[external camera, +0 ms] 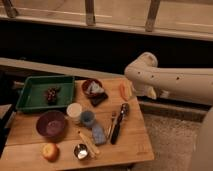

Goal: Place brush in plastic cup

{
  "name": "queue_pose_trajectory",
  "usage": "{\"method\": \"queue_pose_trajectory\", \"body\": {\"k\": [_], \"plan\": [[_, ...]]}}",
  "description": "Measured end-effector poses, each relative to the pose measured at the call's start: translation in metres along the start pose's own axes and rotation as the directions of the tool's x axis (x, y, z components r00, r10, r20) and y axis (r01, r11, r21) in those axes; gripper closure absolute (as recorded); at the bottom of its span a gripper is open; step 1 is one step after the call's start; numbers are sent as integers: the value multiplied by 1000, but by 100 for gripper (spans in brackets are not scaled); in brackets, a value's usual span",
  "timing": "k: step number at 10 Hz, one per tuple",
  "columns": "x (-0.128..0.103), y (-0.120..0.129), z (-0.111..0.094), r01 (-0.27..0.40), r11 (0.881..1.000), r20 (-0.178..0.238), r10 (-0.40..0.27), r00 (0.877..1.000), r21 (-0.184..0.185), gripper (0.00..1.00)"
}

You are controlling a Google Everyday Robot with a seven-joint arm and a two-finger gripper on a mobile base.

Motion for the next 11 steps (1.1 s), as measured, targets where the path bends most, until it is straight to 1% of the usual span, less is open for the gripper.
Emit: {"method": "queue_pose_trajectory", "body": {"k": [1,2,3,5,6,7,9,10,11], "plan": [[4,11,5,13,1000,-14,-13,1000,-9,20],[14,20,11,30,999,-41,-31,999,-17,20],[21,26,14,47,999,-56,-48,997,-23,20],[33,46,20,100,994,-87,-103,991,-32,20],[35,51,25,114,993,-107,-117,987,-35,20],[37,56,32,127,991,-134,-132,982,-42,20],[39,67,47,151,987,-175,-158,972,-52,20],[39,69,53,149,987,-188,-158,969,-59,20],[34,65,58,141,988,-198,-151,969,-59,20]]}}
